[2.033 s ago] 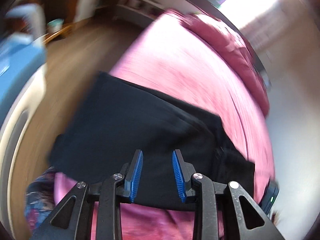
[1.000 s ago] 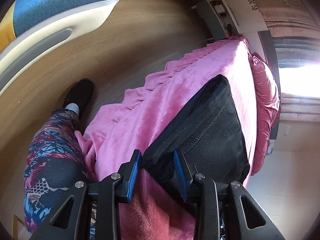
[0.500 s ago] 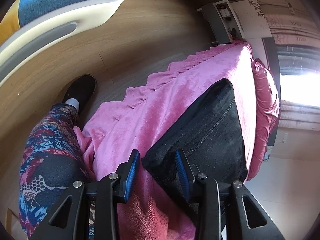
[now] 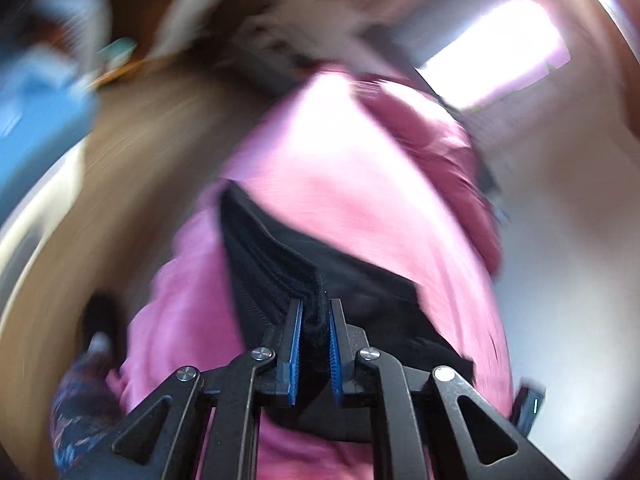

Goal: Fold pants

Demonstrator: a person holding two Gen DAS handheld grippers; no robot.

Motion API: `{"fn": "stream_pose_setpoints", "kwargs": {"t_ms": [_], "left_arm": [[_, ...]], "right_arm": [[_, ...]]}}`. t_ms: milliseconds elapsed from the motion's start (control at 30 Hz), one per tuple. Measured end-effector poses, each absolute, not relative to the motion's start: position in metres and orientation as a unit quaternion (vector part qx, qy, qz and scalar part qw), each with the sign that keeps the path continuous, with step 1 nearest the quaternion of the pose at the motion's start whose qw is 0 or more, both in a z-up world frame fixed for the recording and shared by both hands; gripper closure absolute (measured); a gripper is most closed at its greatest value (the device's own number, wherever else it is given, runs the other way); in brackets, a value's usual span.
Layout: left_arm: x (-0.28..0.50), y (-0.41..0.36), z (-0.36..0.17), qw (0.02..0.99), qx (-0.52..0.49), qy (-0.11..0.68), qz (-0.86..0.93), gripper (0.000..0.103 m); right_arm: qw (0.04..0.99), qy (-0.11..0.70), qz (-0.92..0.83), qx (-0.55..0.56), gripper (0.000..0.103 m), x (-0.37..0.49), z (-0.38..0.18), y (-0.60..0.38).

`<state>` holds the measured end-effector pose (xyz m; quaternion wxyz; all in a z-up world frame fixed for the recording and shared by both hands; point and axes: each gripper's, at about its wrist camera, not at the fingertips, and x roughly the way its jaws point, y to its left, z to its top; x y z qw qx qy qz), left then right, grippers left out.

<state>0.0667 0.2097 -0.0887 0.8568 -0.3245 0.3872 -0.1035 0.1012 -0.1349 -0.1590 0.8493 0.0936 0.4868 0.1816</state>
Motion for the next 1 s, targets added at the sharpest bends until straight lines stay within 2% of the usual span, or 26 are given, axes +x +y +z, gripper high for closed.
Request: {"fn": "stream_pose_setpoints", "kwargs": {"t_ms": [33, 100, 167, 267, 433, 633, 667, 733, 800, 867, 1000], "left_arm": [[0.068, 0.197, -0.082, 0.860, -0.310, 0.384, -0.126, 0.092], [0.070, 0.159, -0.068, 0.864, -0.273, 0.378, -0.191, 0.092], [0.071, 0.127, -0.064, 0.859, -0.244, 0.382, -0.238, 0.092], [0.070, 0.091, -0.066, 0.853, -0.206, 0.392, -0.274, 0.092], [0.067, 0.061, -0.072, 0.846, -0.174, 0.405, -0.299, 0.092], [0.062, 0.039, -0.076, 0.846, -0.130, 0.421, -0.301, 0.092], [0.061, 0.035, -0.077, 0.847, -0.121, 0.424, -0.298, 0.092], [0.061, 0.033, -0.075, 0.850, -0.105, 0.426, -0.292, 0.092], [0.059, 0.032, -0.074, 0.853, -0.087, 0.429, -0.284, 0.092], [0.057, 0.028, -0.074, 0.856, -0.067, 0.432, -0.274, 0.092], [0.055, 0.014, -0.073, 0.860, -0.030, 0.437, -0.261, 0.092]], "right_arm": [[0.842, 0.484, 0.206, 0.119, 0.083, 0.104, -0.153, -0.138], [0.826, 0.474, 0.254, 0.171, 0.056, 0.110, -0.139, -0.143], [0.811, 0.461, 0.295, 0.205, 0.040, 0.116, -0.128, -0.143], [0.776, 0.462, 0.355, 0.241, 0.038, 0.131, -0.120, -0.136], [0.755, 0.490, 0.381, 0.209, 0.038, 0.156, -0.122, -0.107], [0.744, 0.517, 0.388, 0.170, 0.038, 0.173, -0.131, -0.074], [0.744, 0.521, 0.386, 0.160, 0.042, 0.174, -0.133, -0.068], [0.744, 0.530, 0.383, 0.134, 0.056, 0.176, -0.137, -0.059], [0.745, 0.541, 0.374, 0.112, 0.079, 0.176, -0.143, -0.056], [0.747, 0.547, 0.364, 0.102, 0.085, 0.178, -0.150, -0.057], [0.748, 0.552, 0.350, 0.115, 0.086, 0.178, -0.162, -0.066]]}}
